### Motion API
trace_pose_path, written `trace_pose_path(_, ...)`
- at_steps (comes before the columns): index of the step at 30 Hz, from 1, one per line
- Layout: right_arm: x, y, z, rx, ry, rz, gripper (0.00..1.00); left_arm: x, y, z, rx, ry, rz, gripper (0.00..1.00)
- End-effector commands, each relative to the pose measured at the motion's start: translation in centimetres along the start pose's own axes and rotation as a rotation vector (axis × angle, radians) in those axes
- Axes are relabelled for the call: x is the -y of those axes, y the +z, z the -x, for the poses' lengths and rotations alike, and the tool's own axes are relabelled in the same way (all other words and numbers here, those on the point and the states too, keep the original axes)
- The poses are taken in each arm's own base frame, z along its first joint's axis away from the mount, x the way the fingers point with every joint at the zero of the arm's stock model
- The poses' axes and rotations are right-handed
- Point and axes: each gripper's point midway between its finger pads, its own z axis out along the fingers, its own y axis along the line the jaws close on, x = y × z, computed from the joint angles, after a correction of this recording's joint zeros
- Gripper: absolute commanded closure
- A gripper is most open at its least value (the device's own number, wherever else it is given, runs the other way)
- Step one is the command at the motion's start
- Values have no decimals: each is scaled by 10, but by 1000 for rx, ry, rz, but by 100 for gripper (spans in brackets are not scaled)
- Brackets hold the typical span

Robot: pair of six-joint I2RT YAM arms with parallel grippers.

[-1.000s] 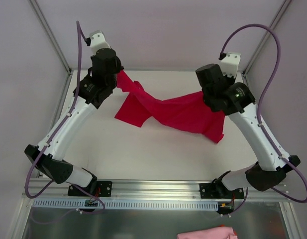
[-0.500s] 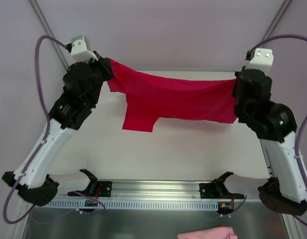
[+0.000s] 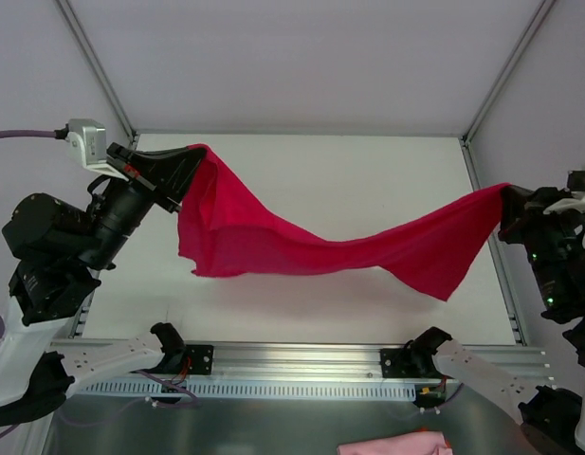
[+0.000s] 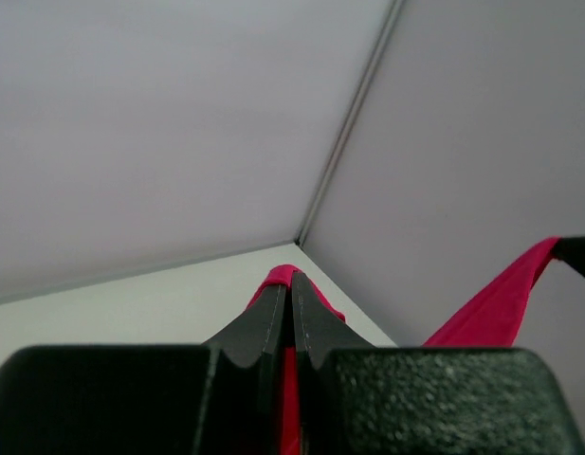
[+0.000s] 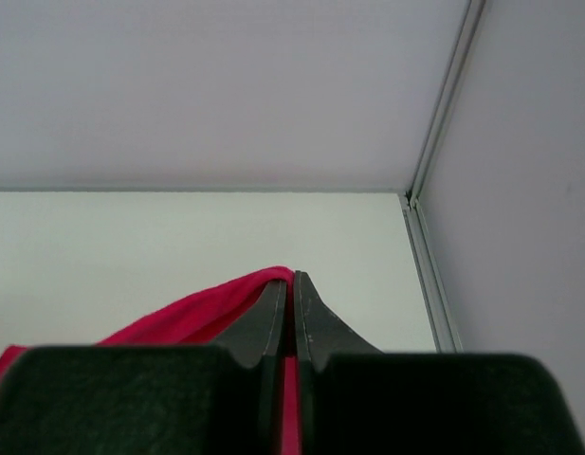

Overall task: Fold and stack the t-shirts
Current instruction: Flatten out the tshirt

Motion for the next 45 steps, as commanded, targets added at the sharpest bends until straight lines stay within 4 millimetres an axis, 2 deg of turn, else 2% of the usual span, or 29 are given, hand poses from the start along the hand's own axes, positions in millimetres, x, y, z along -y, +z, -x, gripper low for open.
trace_pose_path(1,1,-16,44,134,-6,84,99,28,-2,8,4,41,-156,100)
trace_pose_path(4,1,-13,55,145,-21,72,99,38,2,15,30,75,-204,100)
trace_pose_path(6,1,-2,49,122,-20,26,99,36,11,19,42,93,-178,100)
trace_pose_path(9,-22,34,23,10,-86,-3,99,17,40,14,20,155,-33,100)
trace_pose_path(10,-35,54,11,-39,-126,-12,99,11,60,-5,-25,204,10,100)
trace_pose_path(12,-47,77,-9,-94,-172,-40,99,2,79,-13,-31,253,72,100)
trace_pose_path(13,-55,88,-11,-92,-170,-42,99,-7,98,-31,-68,291,120,100)
trace_pose_path(15,-78,119,-30,-152,-195,-26,99,-31,117,-37,-93,296,183,100)
trace_pose_path(16,-80,130,-36,-172,-195,-35,99,-34,136,-60,-144,241,152,100)
trace_pose_path(17,-93,151,-47,-197,-192,-21,99,-62,145,-59,-144,227,206,100)
trace_pose_path(18,-97,163,-54,-212,-190,-18,99,-76,161,-76,-170,198,225,100)
trace_pose_path(19,-89,176,-58,-226,-175,-51,99,-88,170,-82,-180,197,242,100)
trace_pose_path(20,-94,189,-63,-238,-152,-27,99,-97,180,-79,-174,196,258,100)
trace_pose_path(21,-99,212,-80,-280,-166,-34,99,-128,198,-102,-221,197,319,100)
trace_pose_path(23,-94,237,-78,-286,-164,-57,99,-156,215,-119,-267,189,357,100)
trace_pose_path(24,-98,261,-100,-339,-209,-62,99,-173,232,-133,-285,195,380,100)
trace_pose_path(27,-99,293,-92,-322,-208,-68,99,-212,263,-147,-286,164,414,100)
trace_pose_path(28,-96,313,-111,-363,-215,-78,99,-225,269,-147,-281,151,422,100)
trace_pose_path(29,-96,322,-87,-309,-192,-76,99,-230,275,-146,-278,143,424,100)
trace_pose_path(30,-86,330,-85,-317,-190,-93,99,-235,291,-139,-246,144,419,100)
trace_pose_path(31,-86,346,-97,-345,-187,-96,99,-237,295,-133,-232,151,418,100)
trace_pose_path(33,-79,348,-61,-267,-122,-93,99,-231,302,-108,-168,163,406,100)
trace_pose_path(37,-79,332,-38,-187,-124,-82,99,-199,287,-67,-72,159,330,100)
trace_pose_path(38,-72,311,6,-53,-116,-96,99,-198,281,-78,-90,161,327,100)
trace_pose_path(39,-70,307,-16,-83,-147,-106,99,-178,269,-43,-16,184,302,100)
trace_pose_path(41,-69,271,16,-9,-131,-88,99,-150,249,-19,6,219,285,100)
trace_pose_path(43,-69,246,30,11,-147,-96,99,-129,233,-3,40,267,300,100)
trace_pose_path(44,-66,220,49,56,-178,-100,99,-116,213,4,50,329,304,100)
trace_pose_path(45,-80,205,56,81,-193,-69,99,-83,207,9,91,346,252,100)
